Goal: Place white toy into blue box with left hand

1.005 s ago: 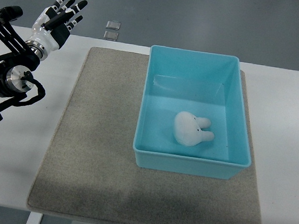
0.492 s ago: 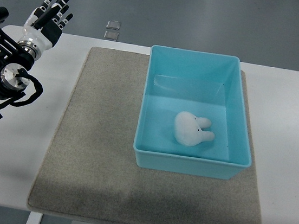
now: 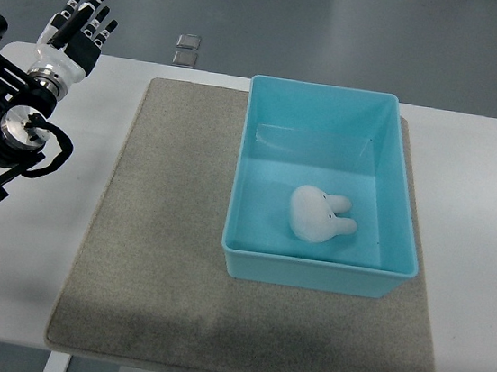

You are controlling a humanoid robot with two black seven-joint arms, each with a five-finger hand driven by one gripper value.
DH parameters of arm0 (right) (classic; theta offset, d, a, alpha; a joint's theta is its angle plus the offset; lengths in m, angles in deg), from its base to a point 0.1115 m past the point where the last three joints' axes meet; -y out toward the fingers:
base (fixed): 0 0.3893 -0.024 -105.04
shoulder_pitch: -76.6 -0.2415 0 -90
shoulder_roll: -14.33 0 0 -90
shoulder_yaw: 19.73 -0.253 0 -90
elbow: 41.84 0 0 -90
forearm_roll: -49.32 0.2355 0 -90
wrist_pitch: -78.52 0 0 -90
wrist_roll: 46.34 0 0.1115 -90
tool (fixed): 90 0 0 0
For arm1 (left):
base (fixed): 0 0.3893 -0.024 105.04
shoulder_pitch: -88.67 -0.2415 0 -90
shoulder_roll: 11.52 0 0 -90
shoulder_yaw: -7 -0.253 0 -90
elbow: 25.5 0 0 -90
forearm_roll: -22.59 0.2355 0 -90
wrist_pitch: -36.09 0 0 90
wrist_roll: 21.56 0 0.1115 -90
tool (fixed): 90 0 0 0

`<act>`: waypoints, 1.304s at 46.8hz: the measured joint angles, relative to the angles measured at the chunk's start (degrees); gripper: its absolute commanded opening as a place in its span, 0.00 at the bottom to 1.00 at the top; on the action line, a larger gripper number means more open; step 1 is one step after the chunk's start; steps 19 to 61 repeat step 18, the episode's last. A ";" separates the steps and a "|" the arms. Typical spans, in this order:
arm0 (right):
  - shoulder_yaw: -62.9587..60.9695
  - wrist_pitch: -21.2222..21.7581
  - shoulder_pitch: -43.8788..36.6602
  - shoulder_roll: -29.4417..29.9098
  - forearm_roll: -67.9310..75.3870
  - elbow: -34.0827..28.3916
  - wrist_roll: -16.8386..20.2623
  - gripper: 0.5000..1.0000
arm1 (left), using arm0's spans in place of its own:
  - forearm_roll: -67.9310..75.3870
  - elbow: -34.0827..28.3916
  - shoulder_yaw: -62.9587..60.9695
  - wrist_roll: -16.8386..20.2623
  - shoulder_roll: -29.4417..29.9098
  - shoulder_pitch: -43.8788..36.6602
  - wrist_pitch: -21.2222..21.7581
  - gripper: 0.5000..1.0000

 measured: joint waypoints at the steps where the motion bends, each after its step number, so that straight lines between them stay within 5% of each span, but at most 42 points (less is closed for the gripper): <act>1: 0.00 0.00 0.00 0.00 0.00 0.00 0.00 0.87 | 0.01 0.01 0.13 0.00 -0.01 -0.03 -0.01 1.00; 61: 0.00 0.55 -0.01 0.00 -0.25 -0.52 -0.07 0.87 | 0.02 0.11 0.52 0.00 -1.34 0.04 0.25 1.00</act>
